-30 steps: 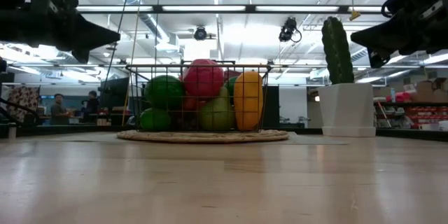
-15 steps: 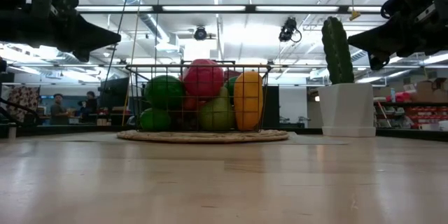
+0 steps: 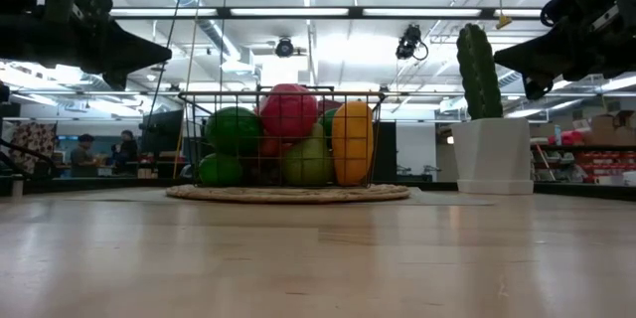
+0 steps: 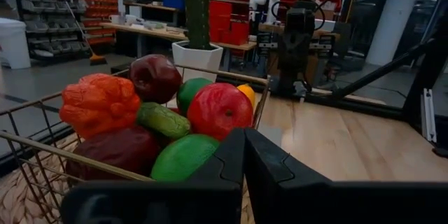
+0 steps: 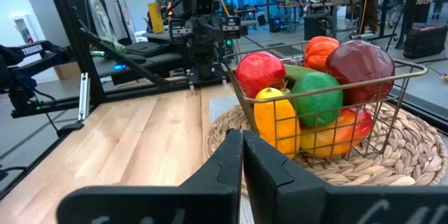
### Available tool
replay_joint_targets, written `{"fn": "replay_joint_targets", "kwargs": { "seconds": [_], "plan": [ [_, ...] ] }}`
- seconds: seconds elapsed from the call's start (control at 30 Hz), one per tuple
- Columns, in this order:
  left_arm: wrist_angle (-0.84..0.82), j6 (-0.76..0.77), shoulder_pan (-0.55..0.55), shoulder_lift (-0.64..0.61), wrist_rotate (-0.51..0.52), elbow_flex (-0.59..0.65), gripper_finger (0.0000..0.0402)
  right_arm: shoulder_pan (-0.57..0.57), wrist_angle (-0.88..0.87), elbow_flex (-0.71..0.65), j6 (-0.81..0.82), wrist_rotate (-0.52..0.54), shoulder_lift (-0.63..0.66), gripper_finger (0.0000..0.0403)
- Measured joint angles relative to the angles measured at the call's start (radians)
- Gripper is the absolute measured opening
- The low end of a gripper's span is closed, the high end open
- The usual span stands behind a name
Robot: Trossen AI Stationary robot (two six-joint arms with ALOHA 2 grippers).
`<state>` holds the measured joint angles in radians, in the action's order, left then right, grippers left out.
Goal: Build produce basket
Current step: Return to Home Position
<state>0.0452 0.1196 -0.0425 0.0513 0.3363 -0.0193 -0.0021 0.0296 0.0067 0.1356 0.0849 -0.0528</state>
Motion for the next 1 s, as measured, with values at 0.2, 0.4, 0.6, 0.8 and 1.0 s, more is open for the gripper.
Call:
{"fn": "replay_joint_targets", "kwargs": {
  "seconds": [0.2,0.4,0.6,0.8,1.0],
  "plan": [
    [0.001,0.0,0.0,0.0,0.0,0.0,0.0019,0.0,0.0,0.0,0.0,0.0,0.0,0.0018],
    [0.002,0.0,0.0,0.0,0.0,0.0,0.0023,0.0,0.0,0.0,0.0,0.0,0.0,0.0019],
    [0.004,0.0,0.0,0.0,0.0,0.0,0.0016,0.0,0.0,0.0,0.0,0.0,0.0,0.0019],
    [0.004,0.0,0.0,0.0,0.0,-0.001,0.0024,0.0,0.0,0.0,0.0,0.0,0.0,0.0019],
    [0.004,0.0,0.0,0.0,0.0,-0.001,0.0025,0.0,0.0,0.0,0.0,0.0,0.0,0.0019]
  ]
}}
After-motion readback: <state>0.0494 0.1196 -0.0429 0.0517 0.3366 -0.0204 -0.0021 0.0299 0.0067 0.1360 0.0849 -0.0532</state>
